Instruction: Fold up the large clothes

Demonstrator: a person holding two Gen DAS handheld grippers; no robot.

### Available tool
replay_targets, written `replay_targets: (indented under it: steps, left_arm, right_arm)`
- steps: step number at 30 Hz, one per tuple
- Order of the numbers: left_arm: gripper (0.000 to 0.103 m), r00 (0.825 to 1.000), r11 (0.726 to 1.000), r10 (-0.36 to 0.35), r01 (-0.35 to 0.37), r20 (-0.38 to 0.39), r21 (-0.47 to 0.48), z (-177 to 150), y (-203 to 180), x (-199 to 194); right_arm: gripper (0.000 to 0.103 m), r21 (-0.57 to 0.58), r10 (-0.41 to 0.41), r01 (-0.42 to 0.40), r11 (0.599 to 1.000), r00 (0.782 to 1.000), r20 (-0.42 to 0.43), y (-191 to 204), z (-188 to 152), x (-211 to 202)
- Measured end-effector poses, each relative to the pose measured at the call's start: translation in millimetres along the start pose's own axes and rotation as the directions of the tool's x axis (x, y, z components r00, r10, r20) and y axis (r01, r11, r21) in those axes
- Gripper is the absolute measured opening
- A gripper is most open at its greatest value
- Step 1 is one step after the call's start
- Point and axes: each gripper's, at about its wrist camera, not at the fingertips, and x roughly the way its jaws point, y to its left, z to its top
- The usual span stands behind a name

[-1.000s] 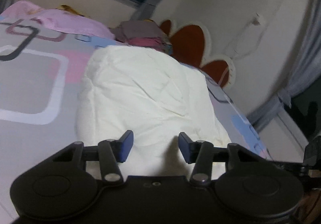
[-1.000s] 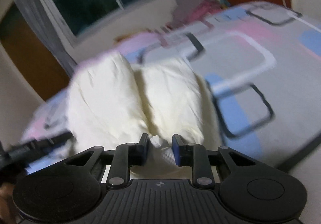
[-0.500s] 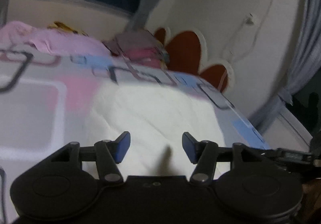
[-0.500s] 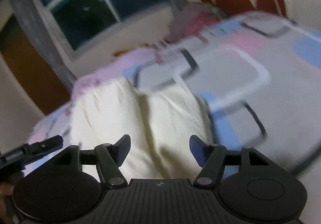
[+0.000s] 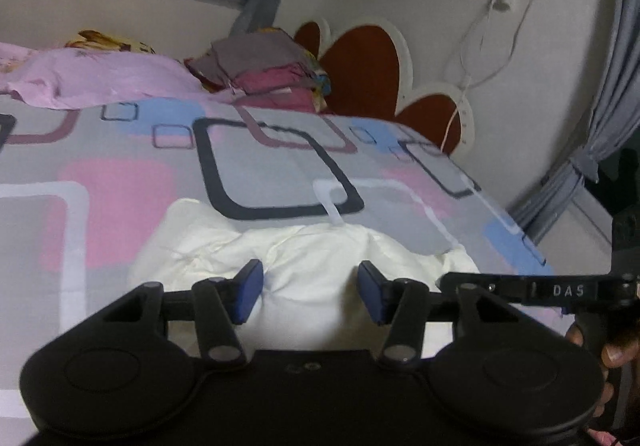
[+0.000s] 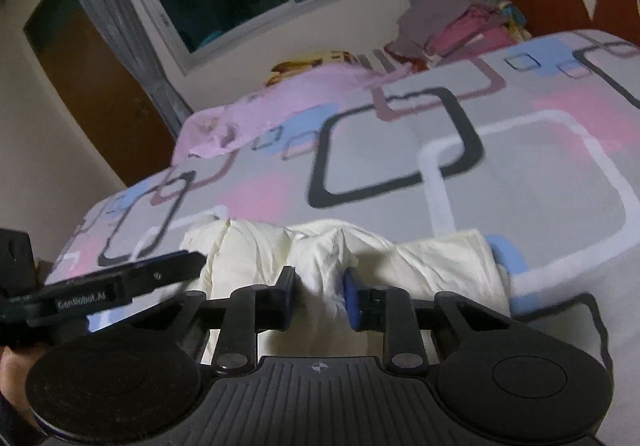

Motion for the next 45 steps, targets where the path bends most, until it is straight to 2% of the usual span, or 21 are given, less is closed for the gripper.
replay_targets:
  steps: [5,11,20,21,22,23,24,28,32,39,41,45]
  left_arm:
    - [0.05,0.998,0.997,0.034,-0.031,-0.044,0.067,-11,-14,24]
    - [0.051,0.993,0.993,0.084,-0.076,-0.083,0.093,-17,-18,43]
    - [0.053,0.985,0.976,0.142,-0.121,-0.103,0.18,-19,-29,41]
    - [0.054,0.981,0.97,0.161,-0.138,-0.104,0.198,-17,-34,36]
    - [0.062,0.979,0.964,0.182,-0.159,-0.094,0.212,-15,-40,28]
    - [0.074,0.979,0.958,0.192,-0.171,-0.072,0.231,-15,-47,17]
    - [0.076,0.98,0.952,0.195,-0.177,-0.048,0.252,-15,-53,5]
    - [0.068,0.993,0.962,0.117,-0.115,0.007,0.249,-25,-69,-49]
    - [0.066,0.996,0.966,0.089,-0.086,-0.001,0.244,-47,-81,-81]
    - [0.06,0.992,0.975,0.091,-0.071,-0.088,0.211,-80,-84,-76]
    - [0.06,0.99,0.974,0.105,-0.082,-0.099,0.212,-91,-82,-70]
    - [0.06,0.986,0.972,0.128,-0.104,-0.103,0.21,-104,-80,-62]
  right_arm:
    - [0.026,0.057,-0.022,0.024,0.998,0.999,-0.025,-27,-17,12]
    - [0.026,0.097,-0.016,0.021,0.995,0.999,-0.048,-42,-27,24]
    - [0.026,0.081,-0.033,0.037,0.996,0.998,-0.055,-38,-25,22]
    - [0.028,0.075,-0.046,0.049,0.996,0.998,-0.04,-34,-22,12]
    - [0.035,0.063,-0.057,0.058,0.996,0.998,-0.013,-30,-21,1]
    - [0.039,0.046,-0.067,0.067,0.997,0.998,0.015,-27,-20,-9]
    - [0.04,0.026,-0.069,0.068,0.997,0.997,0.045,-22,-20,-24]
    - [0.04,-0.045,-0.02,0.023,0.999,0.996,0.083,-3,-29,-68]
    - [0.04,-0.124,-0.016,0.022,0.992,0.999,0.049,15,-50,-84]
    - [0.04,-0.136,-0.057,0.051,0.989,0.998,-0.04,20,-92,-74]
    - [0.04,-0.146,-0.091,0.08,0.986,0.993,-0.07,17,-103,-65]
    - [0.04,-0.089,-0.086,0.078,0.993,0.993,-0.086,5,-122,-53]
